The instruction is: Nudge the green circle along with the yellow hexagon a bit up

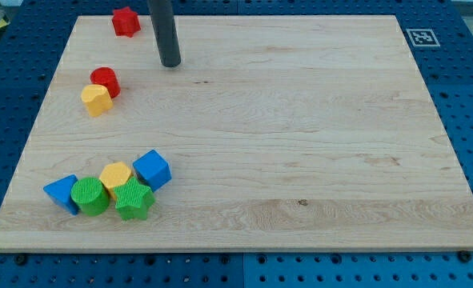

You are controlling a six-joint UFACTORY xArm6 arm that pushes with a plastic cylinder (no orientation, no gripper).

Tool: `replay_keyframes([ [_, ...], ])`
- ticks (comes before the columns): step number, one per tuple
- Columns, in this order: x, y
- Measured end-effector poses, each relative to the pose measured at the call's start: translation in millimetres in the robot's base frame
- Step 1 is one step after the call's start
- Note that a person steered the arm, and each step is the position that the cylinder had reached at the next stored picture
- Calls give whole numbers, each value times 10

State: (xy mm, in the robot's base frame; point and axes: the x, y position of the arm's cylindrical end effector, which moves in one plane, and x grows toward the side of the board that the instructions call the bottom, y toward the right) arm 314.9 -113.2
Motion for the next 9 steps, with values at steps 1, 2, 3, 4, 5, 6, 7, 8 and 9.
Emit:
replay_keyframes([
  [1, 54, -301],
  [2, 97, -430],
  [3, 364, -60],
  [4, 773, 459],
  [5, 1365, 971],
  [6, 2193, 1266],
  [7, 3037, 1275],
  [8, 3042, 1231],
  [9, 3042, 1189],
])
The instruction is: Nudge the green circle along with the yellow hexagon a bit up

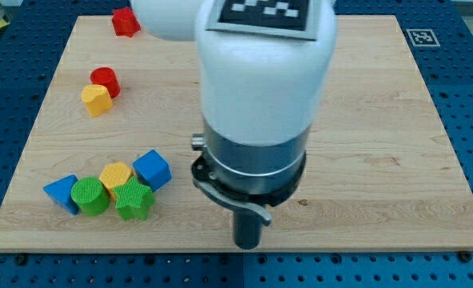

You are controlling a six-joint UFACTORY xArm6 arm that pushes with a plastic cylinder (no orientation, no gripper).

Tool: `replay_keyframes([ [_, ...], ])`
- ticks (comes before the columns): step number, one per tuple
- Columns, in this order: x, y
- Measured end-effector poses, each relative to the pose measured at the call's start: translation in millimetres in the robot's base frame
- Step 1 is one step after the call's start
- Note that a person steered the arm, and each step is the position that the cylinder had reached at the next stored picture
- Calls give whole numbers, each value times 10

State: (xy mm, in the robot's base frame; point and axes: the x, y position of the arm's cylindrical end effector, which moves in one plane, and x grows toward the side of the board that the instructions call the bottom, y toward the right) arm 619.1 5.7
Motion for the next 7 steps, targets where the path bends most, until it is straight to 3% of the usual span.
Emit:
replay_keyframes([
  [2, -8, -280],
  [3, -5, -848],
  [4, -12, -998],
  [6, -13, -1834],
  [7, -57, -1862],
])
